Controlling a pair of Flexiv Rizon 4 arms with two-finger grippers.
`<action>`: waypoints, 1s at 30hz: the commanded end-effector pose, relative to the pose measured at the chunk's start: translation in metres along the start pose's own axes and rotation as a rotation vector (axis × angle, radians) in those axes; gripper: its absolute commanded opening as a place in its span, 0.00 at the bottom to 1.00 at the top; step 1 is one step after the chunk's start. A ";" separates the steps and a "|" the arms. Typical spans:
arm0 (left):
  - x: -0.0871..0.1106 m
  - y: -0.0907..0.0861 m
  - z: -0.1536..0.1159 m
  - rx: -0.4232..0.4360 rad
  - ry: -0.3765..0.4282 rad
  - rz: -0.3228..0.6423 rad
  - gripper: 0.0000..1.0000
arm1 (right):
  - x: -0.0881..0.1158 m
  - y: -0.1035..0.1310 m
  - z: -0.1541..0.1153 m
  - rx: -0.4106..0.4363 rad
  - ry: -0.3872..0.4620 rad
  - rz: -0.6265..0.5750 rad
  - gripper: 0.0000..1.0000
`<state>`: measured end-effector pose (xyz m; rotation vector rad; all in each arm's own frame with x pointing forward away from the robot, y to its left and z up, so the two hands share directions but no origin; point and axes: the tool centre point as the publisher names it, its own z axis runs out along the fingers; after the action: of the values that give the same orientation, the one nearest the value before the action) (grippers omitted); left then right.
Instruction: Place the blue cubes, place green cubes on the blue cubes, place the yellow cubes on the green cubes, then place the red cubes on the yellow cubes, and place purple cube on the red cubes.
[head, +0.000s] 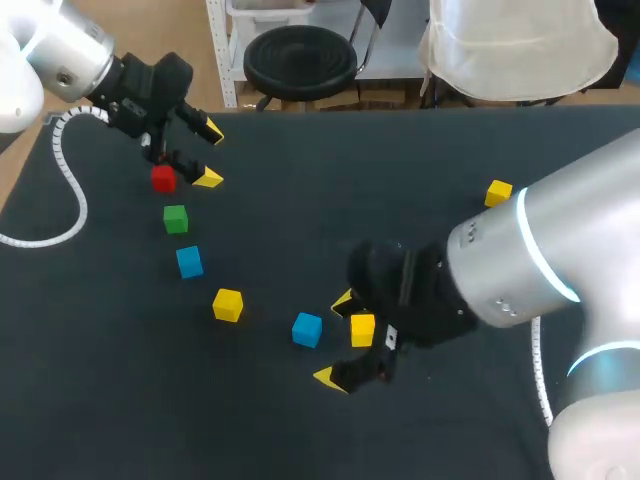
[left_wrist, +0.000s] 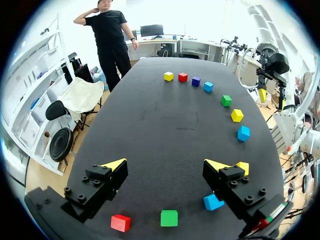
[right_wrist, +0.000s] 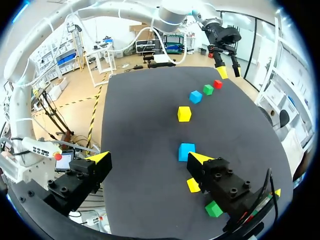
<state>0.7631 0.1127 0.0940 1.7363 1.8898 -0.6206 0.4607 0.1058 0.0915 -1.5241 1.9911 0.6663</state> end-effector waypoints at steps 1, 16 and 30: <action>0.000 -0.001 0.000 -0.003 0.000 0.000 1.00 | 0.000 -0.002 -0.002 -0.041 -0.002 0.000 1.00; 0.000 -0.001 0.000 -0.003 0.000 0.000 1.00 | 0.022 0.008 0.003 -0.010 0.006 -0.101 1.00; 0.000 -0.001 0.000 -0.003 0.000 0.000 1.00 | 0.021 -0.007 0.035 -0.043 0.010 -0.050 1.00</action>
<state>0.7631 0.1127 0.0940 1.7363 1.8898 -0.6206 0.4612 0.1028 0.0597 -1.5984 1.9519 0.6792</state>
